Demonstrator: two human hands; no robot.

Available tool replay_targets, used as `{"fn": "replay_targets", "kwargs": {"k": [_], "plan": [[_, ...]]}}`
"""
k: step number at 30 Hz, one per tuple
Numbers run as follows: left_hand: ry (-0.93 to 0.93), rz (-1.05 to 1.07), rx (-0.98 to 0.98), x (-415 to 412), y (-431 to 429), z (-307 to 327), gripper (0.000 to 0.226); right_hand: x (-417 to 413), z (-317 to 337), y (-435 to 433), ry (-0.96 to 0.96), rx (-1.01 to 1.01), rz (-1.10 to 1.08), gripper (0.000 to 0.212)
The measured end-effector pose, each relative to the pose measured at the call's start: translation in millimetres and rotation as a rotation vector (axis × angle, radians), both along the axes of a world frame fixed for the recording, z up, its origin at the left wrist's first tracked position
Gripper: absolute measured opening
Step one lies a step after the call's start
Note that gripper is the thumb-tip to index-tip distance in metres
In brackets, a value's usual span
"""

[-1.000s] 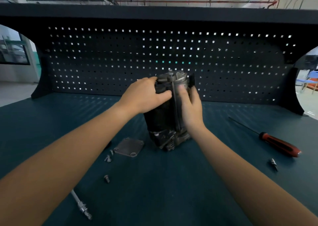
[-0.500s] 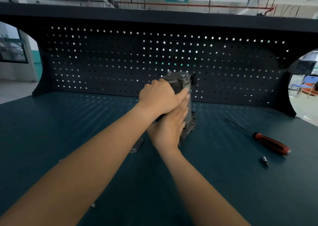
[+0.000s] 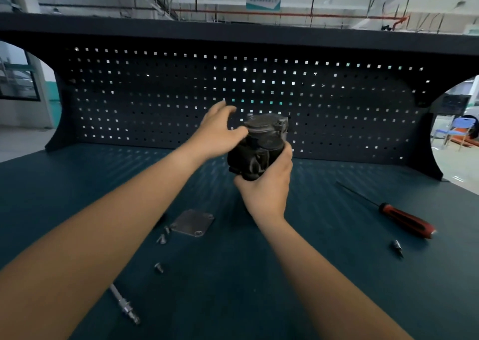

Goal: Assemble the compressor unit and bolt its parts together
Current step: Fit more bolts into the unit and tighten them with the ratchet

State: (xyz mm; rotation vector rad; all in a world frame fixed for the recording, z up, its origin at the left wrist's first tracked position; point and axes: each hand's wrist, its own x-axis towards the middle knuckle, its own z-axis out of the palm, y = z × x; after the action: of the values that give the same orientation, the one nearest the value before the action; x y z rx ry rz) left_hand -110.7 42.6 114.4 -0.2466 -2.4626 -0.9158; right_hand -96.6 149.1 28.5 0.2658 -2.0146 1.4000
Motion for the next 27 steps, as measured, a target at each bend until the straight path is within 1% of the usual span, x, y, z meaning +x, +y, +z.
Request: {"fn": "replay_targets", "kwargs": {"k": [3, 4, 5, 8, 9, 11, 13, 15, 20, 22, 23, 24, 25, 26, 27], "plan": [[-0.030, -0.099, -0.237, -12, -1, 18, 0.075, -1, 0, 2, -0.015, 0.003, 0.053, 0.099], [-0.070, -0.110, -0.298, -16, -1, 26, 0.079, -2, 0, 3, -0.022, 0.000, 0.074, 0.098], [-0.139, -0.115, -0.326, -20, -2, 35, 0.083, -3, 0, 4, -0.030, 0.001, 0.092, 0.097], [-0.415, -0.154, -0.314, -26, -4, 56, 0.091, -3, 1, 7, -0.036, 0.057, 0.135, 0.098], [-0.460, -0.171, -0.329, -28, -4, 59, 0.093, -3, 1, 7, -0.031, 0.085, 0.153, 0.098], [-0.485, -0.182, -0.402, -28, -8, 65, 0.098, -2, 0, 12, -0.007, 0.152, 0.204, 0.095], [-0.470, -0.163, -0.530, -23, -14, 67, 0.102, 0, -1, 18, 0.024, 0.224, 0.281, 0.091], [-0.392, -0.134, -0.623, -17, -22, 63, 0.103, 2, -2, 24, 0.044, 0.289, 0.334, 0.089], [-0.149, -0.129, -0.527, -11, -21, 41, 0.089, 2, 10, 36, 0.011, 0.349, 0.389, 0.084], [-0.105, -0.113, -0.530, -12, -14, 39, 0.089, 3, 21, 54, -0.074, 0.414, 0.466, 0.079], [-0.094, -0.108, -0.531, -13, -10, 39, 0.090, 6, 27, 65, -0.156, 0.404, 0.550, 0.075], [-0.085, -0.102, -0.532, -13, -6, 38, 0.091, 11, 32, 73, -0.266, 0.347, 0.639, 0.071], [-0.080, -0.094, -0.536, -13, -3, 38, 0.092, 15, 36, 79, -0.358, 0.298, 0.668, 0.070], [-0.076, -0.086, -0.542, -12, -1, 37, 0.092, 19, 37, 82, -0.415, 0.273, 0.637, 0.069], [-0.076, -0.081, -0.548, -10, 1, 36, 0.093, 22, 37, 81, -0.424, 0.276, 0.543, 0.064]]}}
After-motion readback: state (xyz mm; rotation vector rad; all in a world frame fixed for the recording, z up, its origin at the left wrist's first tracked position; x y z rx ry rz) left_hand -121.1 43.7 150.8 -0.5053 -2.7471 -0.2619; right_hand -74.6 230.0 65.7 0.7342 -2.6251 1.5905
